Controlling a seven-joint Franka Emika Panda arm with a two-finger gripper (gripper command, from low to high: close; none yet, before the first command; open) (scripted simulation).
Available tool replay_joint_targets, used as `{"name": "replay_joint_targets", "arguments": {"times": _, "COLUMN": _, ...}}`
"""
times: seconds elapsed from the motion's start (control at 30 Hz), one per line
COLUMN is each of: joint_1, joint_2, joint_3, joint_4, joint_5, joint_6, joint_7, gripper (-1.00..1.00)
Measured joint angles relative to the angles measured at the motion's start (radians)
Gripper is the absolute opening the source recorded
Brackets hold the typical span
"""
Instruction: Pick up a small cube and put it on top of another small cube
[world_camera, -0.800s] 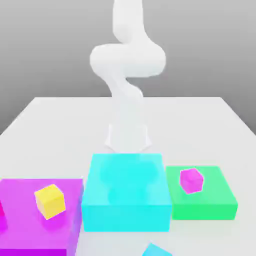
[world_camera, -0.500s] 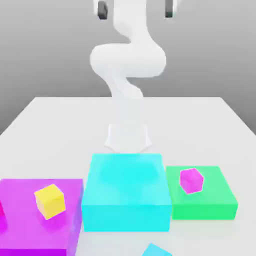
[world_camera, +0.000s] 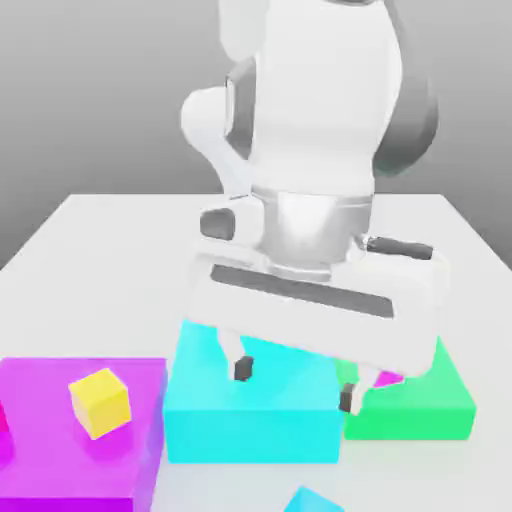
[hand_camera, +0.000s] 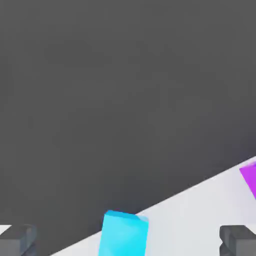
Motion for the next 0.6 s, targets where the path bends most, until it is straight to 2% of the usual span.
{"name": "replay_joint_targets", "arguments": {"times": 0.17, "joint_1": 0.024, "joint_2": 0.174, "joint_3": -0.006, "joint_4": 0.004, "joint_5": 0.025, "joint_6": 0.055, "joint_7": 0.087, "gripper": 0.00}}
{"name": "replay_joint_targets", "arguments": {"times": 0.3, "joint_1": 0.051, "joint_2": 0.318, "joint_3": -0.036, "joint_4": 0.029, "joint_5": -0.003, "joint_6": 0.155, "joint_7": 0.125, "gripper": 0.00}}
{"name": "replay_joint_targets", "arguments": {"times": 0.33, "joint_1": 0.057, "joint_2": 0.348, "joint_3": -0.044, "joint_4": 0.035, "joint_5": -0.010, "joint_6": 0.177, "joint_7": 0.131, "gripper": -1.00}}
{"name": "replay_joint_targets", "arguments": {"times": 0.6, "joint_1": 0.055, "joint_2": 0.327, "joint_3": -0.040, "joint_4": 0.031, "joint_5": -0.003, "joint_6": 0.163, "joint_7": 0.126, "gripper": -1.00}}
